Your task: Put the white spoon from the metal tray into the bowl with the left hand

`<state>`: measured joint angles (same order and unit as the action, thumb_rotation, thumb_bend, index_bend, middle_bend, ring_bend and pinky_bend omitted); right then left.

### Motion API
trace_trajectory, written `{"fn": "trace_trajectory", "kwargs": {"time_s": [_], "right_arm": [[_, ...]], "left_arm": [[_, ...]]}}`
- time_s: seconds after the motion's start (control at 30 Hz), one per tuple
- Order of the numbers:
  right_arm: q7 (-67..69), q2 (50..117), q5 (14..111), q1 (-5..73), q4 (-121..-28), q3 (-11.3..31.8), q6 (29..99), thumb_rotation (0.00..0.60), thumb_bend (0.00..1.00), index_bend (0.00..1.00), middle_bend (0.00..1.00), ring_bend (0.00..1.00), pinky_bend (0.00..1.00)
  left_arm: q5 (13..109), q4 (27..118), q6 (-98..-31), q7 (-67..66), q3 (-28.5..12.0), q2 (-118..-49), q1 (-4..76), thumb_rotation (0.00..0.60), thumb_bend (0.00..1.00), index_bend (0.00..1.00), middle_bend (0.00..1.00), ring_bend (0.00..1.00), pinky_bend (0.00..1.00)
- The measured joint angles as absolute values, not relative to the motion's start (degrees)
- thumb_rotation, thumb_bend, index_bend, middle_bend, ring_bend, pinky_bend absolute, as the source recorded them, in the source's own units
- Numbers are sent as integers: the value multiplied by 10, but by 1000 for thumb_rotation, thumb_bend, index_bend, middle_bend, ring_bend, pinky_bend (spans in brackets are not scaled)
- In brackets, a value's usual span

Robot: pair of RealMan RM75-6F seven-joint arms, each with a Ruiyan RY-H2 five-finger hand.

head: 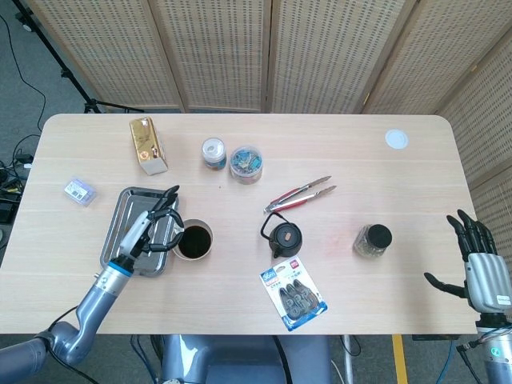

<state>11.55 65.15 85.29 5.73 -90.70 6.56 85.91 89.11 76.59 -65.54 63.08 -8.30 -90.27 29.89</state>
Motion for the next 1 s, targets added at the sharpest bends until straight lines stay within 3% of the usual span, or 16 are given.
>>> {"fn": "trace_trajectory", "kwargs": {"time_s": [0.5, 1.0], "right_arm": [[121, 651, 849, 59, -905, 67, 854, 600, 28, 5, 0, 0, 0], [132, 648, 844, 61, -904, 69, 849, 600, 28, 5, 0, 0, 0]], "left_arm": [[852, 673, -609, 707, -81, -987, 333, 600, 438, 692, 0, 0, 0], [842, 602, -605, 733, -76, -1041, 340, 600, 439, 692, 0, 0, 0]]}}
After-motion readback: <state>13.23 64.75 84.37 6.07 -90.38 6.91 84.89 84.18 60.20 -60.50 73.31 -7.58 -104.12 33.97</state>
